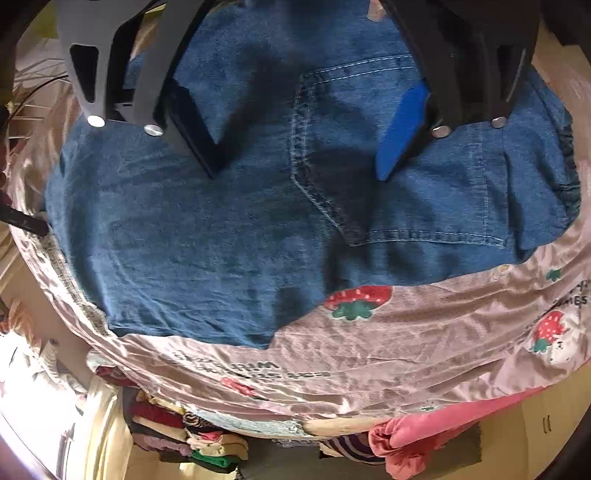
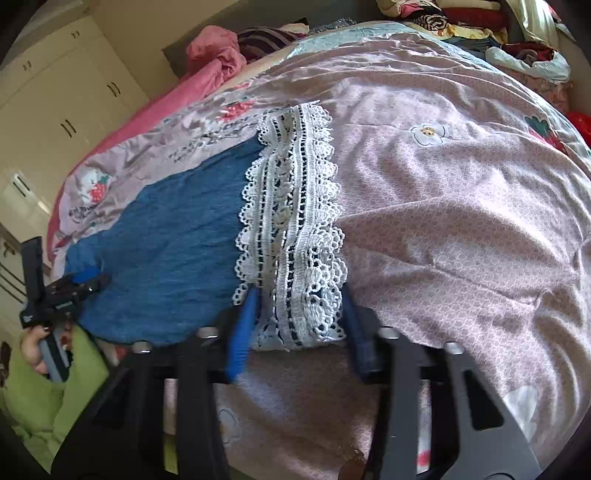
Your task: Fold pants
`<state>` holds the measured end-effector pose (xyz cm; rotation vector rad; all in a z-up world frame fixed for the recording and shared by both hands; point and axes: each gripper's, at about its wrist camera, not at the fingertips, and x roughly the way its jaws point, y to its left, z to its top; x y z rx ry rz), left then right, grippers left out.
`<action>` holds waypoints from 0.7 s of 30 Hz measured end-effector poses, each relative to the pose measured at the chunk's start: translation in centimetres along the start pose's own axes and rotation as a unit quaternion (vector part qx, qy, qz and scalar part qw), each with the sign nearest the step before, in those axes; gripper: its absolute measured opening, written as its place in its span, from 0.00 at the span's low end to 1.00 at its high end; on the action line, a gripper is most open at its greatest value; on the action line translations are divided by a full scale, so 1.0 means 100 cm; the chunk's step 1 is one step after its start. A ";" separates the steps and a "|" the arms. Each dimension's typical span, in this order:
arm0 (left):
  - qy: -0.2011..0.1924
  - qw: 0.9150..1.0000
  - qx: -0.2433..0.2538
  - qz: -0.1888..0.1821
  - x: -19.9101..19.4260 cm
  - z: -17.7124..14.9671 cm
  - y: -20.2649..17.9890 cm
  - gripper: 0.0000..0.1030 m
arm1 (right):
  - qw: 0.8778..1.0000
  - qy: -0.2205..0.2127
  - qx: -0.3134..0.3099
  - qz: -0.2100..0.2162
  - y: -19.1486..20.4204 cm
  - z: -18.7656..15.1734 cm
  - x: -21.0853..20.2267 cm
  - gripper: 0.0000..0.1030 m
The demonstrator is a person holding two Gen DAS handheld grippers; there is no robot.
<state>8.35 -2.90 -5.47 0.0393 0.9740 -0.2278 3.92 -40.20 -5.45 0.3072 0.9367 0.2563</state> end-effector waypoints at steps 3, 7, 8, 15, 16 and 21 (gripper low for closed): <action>0.000 1.000 -0.002 -0.001 0.000 0.001 0.001 0.86 | 1.000 -0.008 -0.011 0.002 0.007 -0.001 -0.009 0.11; -0.001 1.000 -0.005 -0.004 0.001 0.002 0.001 0.86 | 0.999 -0.023 -0.022 -0.019 0.012 -0.001 -0.027 0.10; -0.002 1.000 -0.007 -0.007 0.001 0.002 0.002 0.86 | 0.999 -0.021 -0.028 -0.028 0.012 -0.002 -0.027 0.10; -0.002 1.000 -0.014 -0.015 0.002 0.001 0.004 0.87 | 0.999 0.003 -0.012 -0.044 0.004 -0.014 -0.007 0.14; -0.003 1.000 -0.015 -0.016 0.002 0.001 0.004 0.87 | 0.999 0.004 -0.013 -0.044 0.004 -0.014 -0.009 0.15; -0.020 0.999 -0.027 -0.024 -0.008 0.000 0.008 0.87 | 0.997 -0.015 -0.019 -0.067 0.008 -0.009 -0.033 0.35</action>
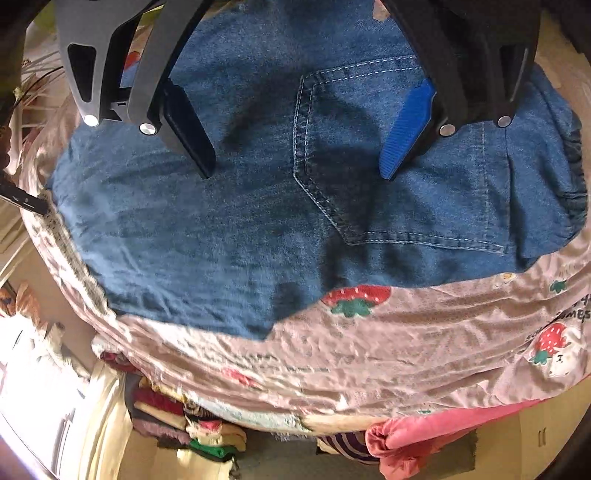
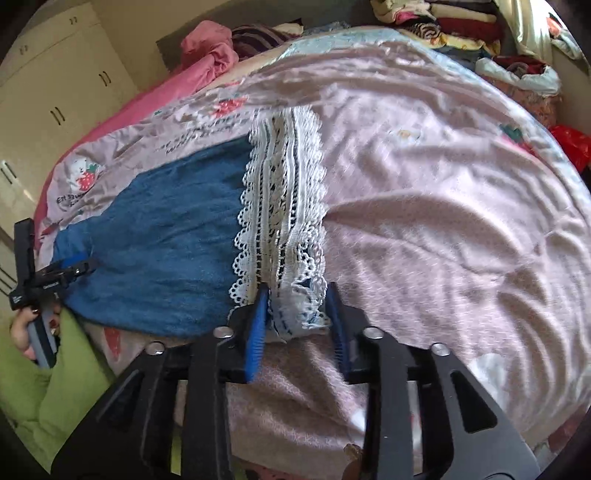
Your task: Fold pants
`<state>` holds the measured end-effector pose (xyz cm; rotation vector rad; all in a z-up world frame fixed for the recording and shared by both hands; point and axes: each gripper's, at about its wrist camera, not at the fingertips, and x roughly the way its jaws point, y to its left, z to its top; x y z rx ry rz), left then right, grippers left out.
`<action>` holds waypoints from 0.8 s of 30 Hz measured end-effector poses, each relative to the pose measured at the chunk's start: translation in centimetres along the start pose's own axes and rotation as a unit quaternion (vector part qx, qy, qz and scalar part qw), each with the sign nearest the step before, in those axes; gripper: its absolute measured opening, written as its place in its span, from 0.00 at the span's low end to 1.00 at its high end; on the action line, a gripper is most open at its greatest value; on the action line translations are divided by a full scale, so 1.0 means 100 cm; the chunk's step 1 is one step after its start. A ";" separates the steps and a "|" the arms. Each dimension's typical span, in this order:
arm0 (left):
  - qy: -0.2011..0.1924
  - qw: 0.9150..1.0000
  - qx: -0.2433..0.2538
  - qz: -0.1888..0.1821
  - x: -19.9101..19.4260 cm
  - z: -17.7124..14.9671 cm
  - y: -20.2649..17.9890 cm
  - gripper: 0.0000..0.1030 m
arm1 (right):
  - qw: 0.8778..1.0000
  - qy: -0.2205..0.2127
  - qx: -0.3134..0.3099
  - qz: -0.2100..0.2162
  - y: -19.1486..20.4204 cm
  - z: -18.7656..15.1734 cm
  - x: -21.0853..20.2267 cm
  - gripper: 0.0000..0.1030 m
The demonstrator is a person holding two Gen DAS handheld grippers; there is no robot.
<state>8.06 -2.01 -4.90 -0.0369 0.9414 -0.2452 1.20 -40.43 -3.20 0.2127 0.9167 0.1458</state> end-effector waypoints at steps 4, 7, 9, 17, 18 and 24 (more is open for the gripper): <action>-0.028 0.999 -0.027 -0.017 -0.022 0.001 0.007 0.87 | 0.999 -0.033 -0.007 -0.014 0.003 0.007 -0.022 0.39; -0.049 0.998 -0.034 -0.001 -0.038 0.005 0.012 0.87 | 0.998 -0.058 -0.028 -0.010 0.017 0.014 -0.033 0.46; -0.064 0.997 -0.034 0.020 -0.047 0.009 0.017 0.87 | 0.997 -0.066 -0.045 -0.001 0.031 0.017 -0.034 0.51; -0.060 0.997 -0.025 0.034 -0.049 0.026 0.015 0.87 | 0.988 -0.046 -0.138 0.048 0.110 0.029 0.011 0.62; -0.054 0.998 -0.021 0.021 -0.044 0.030 0.011 0.87 | 0.987 -0.042 -0.149 0.050 0.118 0.033 0.020 0.63; 0.001 1.000 -0.002 -0.008 0.005 0.046 -0.011 0.87 | 0.983 -0.007 -0.176 0.051 0.151 0.053 0.069 0.63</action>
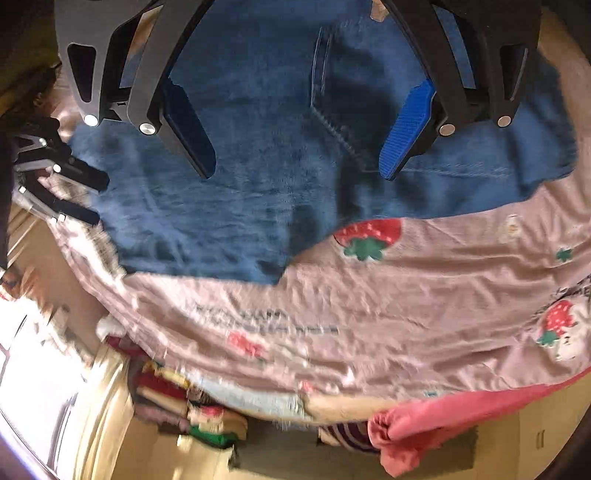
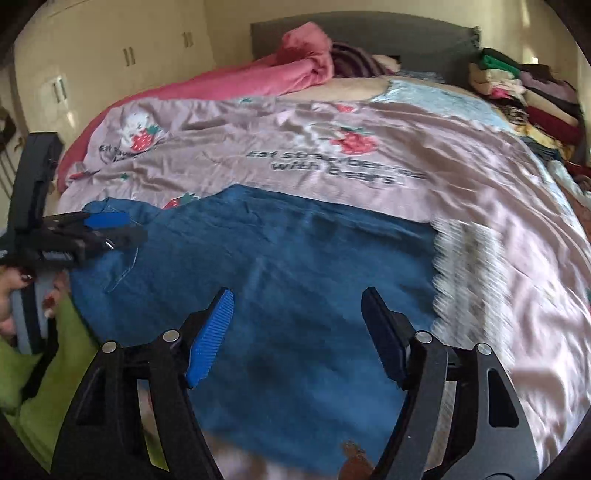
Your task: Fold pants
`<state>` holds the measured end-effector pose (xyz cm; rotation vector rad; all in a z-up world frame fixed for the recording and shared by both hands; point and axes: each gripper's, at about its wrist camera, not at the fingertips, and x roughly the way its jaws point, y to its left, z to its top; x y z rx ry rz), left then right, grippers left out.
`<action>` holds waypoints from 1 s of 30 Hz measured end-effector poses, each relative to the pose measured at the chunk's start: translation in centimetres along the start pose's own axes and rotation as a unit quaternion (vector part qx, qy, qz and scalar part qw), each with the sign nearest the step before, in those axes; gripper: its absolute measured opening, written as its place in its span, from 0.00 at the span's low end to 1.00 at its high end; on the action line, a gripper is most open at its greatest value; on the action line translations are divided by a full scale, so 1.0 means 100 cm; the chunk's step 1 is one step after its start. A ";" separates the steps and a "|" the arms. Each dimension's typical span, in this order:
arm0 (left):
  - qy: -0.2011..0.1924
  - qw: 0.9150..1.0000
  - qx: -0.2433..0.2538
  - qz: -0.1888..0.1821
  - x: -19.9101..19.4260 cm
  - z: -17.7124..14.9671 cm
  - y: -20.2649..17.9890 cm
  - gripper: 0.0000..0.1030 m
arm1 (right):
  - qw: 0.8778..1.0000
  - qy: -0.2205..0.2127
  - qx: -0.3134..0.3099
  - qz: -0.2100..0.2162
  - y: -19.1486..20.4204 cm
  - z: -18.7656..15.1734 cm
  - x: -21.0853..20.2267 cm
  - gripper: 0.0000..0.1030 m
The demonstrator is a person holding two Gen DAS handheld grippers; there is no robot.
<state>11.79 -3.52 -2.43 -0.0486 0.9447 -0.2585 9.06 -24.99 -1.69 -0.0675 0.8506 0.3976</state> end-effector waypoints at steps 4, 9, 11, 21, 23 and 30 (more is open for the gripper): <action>0.017 0.999 0.004 0.032 0.024 -0.002 0.007 0.87 | 0.999 0.040 -0.001 -0.031 -0.005 0.001 0.027 0.63; 0.004 1.000 -0.012 0.006 0.022 -0.006 0.020 0.87 | 0.995 0.047 0.035 -0.077 -0.029 -0.009 0.029 0.71; -0.003 1.000 -0.014 -0.002 0.023 -0.009 0.022 0.87 | 0.995 0.043 0.059 -0.075 -0.043 -0.013 0.026 0.71; -0.020 1.000 -0.013 -0.008 0.025 -0.012 0.024 0.87 | 0.995 0.032 0.063 -0.070 -0.044 -0.013 0.023 0.73; -0.022 1.000 -0.014 0.000 0.016 -0.013 0.020 0.87 | 0.996 0.020 0.060 -0.061 -0.039 -0.014 0.010 0.73; -0.016 0.999 0.028 -0.002 -0.015 -0.034 -0.012 0.87 | 0.999 0.020 0.034 -0.033 -0.005 -0.041 -0.020 0.73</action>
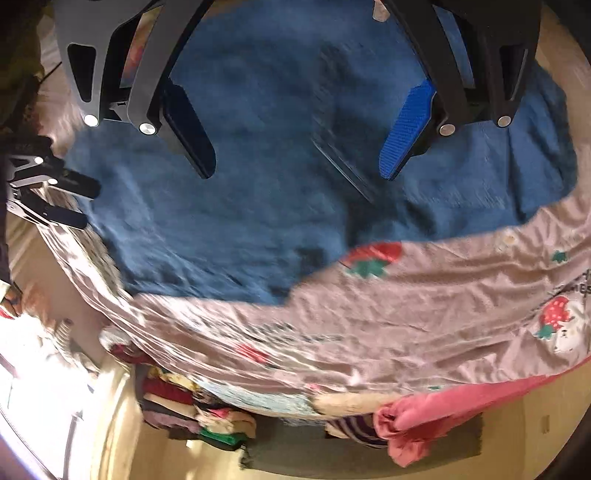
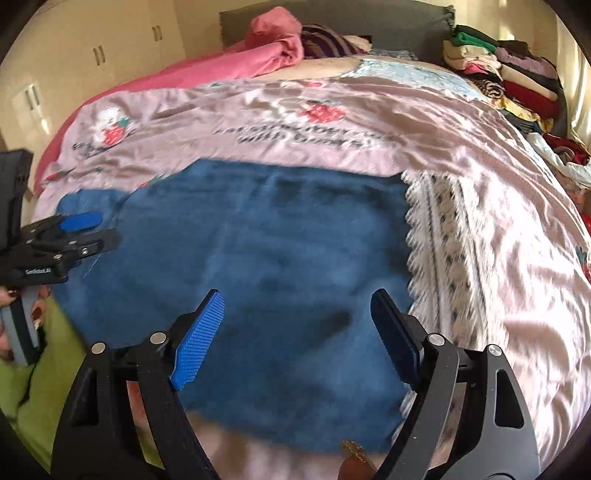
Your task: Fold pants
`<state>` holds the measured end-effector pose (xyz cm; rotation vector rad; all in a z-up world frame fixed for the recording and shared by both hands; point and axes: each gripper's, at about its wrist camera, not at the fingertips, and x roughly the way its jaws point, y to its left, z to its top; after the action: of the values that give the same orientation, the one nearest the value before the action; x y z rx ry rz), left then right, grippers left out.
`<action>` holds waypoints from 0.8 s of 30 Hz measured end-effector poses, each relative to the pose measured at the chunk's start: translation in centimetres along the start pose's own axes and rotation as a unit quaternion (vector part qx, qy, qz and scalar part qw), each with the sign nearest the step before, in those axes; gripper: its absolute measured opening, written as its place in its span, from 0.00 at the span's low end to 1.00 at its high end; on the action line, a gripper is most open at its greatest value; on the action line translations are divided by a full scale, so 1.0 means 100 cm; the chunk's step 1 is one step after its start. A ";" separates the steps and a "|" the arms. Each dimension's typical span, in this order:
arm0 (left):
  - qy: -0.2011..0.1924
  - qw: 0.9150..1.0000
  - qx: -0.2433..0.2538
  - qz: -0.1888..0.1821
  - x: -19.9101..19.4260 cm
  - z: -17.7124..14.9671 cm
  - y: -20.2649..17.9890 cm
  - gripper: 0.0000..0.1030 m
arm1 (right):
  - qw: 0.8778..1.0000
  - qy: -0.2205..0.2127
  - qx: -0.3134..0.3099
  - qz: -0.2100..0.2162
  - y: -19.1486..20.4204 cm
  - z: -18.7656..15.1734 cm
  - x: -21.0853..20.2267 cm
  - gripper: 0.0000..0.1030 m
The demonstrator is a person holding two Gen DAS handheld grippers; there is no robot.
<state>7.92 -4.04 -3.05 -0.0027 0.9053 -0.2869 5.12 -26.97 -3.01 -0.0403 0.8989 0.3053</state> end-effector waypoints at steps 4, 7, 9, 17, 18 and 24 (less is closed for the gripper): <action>0.030 0.999 0.040 0.006 0.006 -0.021 -0.020 0.87 | 0.999 0.032 0.002 -0.004 0.004 -0.025 0.003 0.73; 0.050 0.997 0.049 0.023 0.014 -0.024 -0.019 0.87 | 0.999 0.038 0.014 -0.012 -0.005 -0.034 0.007 0.73; 0.055 0.997 0.047 0.024 0.017 -0.023 -0.018 0.96 | 0.999 0.037 0.021 -0.007 -0.007 -0.036 0.006 0.73; 0.046 0.998 0.037 0.015 0.006 -0.025 -0.018 0.96 | 0.999 0.025 0.044 0.014 -0.011 -0.033 -0.009 0.74; 0.043 0.998 0.036 0.012 0.002 -0.025 -0.019 0.96 | 0.998 0.021 0.048 0.018 -0.013 -0.032 -0.012 0.74; 0.009 0.999 0.040 0.004 -0.028 -0.015 -0.030 0.96 | 0.998 -0.008 0.062 0.000 -0.027 -0.030 -0.043 0.79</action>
<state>4.43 -6.11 -1.43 0.0769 0.9100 -0.3166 1.08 -31.10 -1.83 0.0766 0.9009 0.2496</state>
